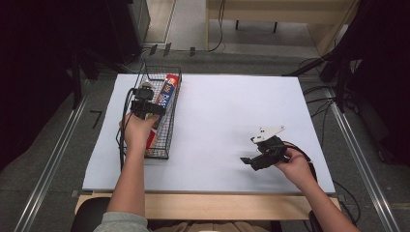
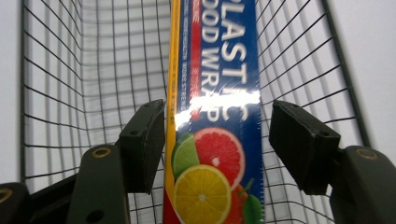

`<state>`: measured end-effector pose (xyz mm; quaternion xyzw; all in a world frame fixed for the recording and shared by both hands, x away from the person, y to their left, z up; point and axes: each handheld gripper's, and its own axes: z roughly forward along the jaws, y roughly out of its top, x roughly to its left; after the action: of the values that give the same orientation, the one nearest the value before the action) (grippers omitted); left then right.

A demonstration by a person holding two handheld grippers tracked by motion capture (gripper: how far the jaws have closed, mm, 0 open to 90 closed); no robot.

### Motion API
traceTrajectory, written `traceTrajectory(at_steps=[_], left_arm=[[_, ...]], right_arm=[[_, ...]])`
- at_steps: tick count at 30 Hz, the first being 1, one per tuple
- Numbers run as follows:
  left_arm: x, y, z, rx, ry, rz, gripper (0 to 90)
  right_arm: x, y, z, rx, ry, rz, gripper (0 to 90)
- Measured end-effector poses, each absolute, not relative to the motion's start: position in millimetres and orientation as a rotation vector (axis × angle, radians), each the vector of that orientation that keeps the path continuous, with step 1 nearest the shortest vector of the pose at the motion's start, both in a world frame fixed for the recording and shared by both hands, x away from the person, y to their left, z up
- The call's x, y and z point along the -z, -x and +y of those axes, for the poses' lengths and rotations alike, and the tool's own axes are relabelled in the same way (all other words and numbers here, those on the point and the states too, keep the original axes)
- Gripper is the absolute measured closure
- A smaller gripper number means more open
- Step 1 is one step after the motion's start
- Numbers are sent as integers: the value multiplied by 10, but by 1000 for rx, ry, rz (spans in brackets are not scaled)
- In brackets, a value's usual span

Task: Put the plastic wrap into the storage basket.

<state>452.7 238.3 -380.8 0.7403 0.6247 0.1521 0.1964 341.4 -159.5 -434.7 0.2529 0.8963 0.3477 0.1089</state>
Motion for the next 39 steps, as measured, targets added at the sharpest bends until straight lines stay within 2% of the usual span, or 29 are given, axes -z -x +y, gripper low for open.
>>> traceTrajectory(at_steps=[4, 14, 24, 39], left_arm=[[3679, -4483, 2381, -355, -2076, 1701, 357], [3377, -4267, 2367, -290, -2078, 1538, 308], [3364, -3980, 2294, -260, -2149, 1345, 290], [3553, -3553, 1934, -230, -2273, 1021, 300]], right_arm=[[4350, -3418, -1594, -1032, -756, 2640, 190], [4357, -3418, -1582, -1038, -767, 2653, 190], [4363, -3423, -1594, -1034, -779, 2657, 189], [4375, -3431, -1606, -1025, -788, 2664, 189]])
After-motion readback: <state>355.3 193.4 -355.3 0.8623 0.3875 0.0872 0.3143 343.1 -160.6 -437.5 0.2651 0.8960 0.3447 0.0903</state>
